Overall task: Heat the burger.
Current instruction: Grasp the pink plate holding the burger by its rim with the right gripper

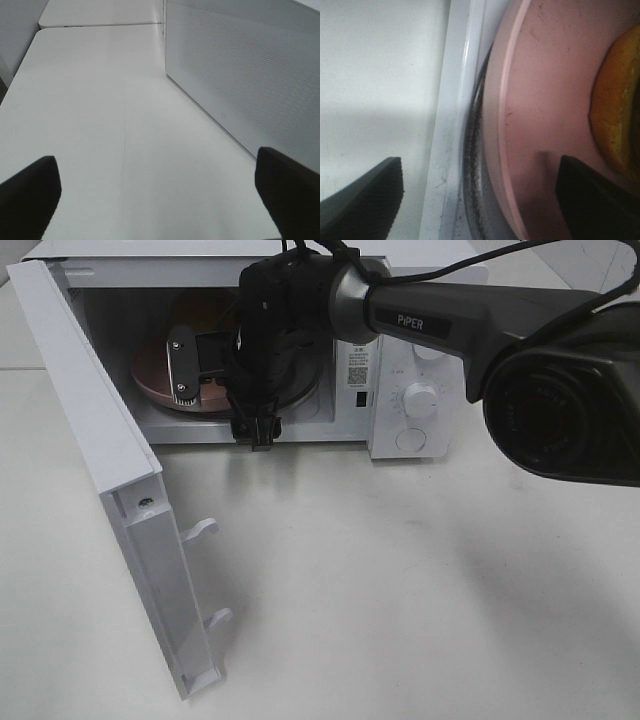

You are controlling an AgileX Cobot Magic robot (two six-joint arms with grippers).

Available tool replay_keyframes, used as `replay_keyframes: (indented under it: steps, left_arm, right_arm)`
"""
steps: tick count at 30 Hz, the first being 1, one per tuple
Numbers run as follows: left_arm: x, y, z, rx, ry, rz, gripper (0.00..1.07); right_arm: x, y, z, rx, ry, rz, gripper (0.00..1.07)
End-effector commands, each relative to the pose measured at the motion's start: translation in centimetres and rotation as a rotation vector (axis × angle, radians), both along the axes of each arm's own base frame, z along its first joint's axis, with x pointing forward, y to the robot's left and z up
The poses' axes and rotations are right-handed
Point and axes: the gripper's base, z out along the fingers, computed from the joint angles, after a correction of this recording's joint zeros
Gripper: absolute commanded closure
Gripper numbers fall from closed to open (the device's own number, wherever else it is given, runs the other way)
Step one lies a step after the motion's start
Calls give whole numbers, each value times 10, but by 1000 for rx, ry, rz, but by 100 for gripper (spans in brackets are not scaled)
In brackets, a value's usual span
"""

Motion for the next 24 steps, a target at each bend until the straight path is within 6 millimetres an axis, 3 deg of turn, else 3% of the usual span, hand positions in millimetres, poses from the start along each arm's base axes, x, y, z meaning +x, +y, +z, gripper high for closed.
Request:
replay_keyframes:
  steps: [1,2,6,8,9,10,11,13,14,15,24]
  left_arm:
    - [-3,0,0,-3,-28,7,6]
    - [-3,0,0,-3,-28,7,6]
    - [-3,0,0,-3,-28,7,6]
    - [-3,0,0,-3,-28,7,6]
    - [-3,0,0,-3,-28,7,6]
    - [-3,0,0,-3,-28,7,6]
    - [-3,0,0,-3,-28,7,6]
    - [-3,0,0,-3,-28,7,6]
    - [-3,0,0,-3,-28,7,6]
    - [-3,0,0,-3,-28,7,6]
    - [-3,0,0,-3,-28,7,6]
  right_arm:
    - [5,-3,1,21,-8,-18,37]
    - [5,-3,-2,18,-5,-17,44]
    - [5,-3,-4,14,-1,-17,54]
    - [6,-3,-9,11,4,-18,70]
    - [6,-3,-9,11,4,-18,70]
    - [7,-4,-14,13,13,-24,83]
    - [7,-4,-14,13,13,-24,83]
    - [9,-6,-19,29,28,-38,99]
    - [9,-6,-19,29,28,-38,99]
    - [9,-6,-19,32,27,-38,107]
    - [10,-6,-17,33,21,-37,107]
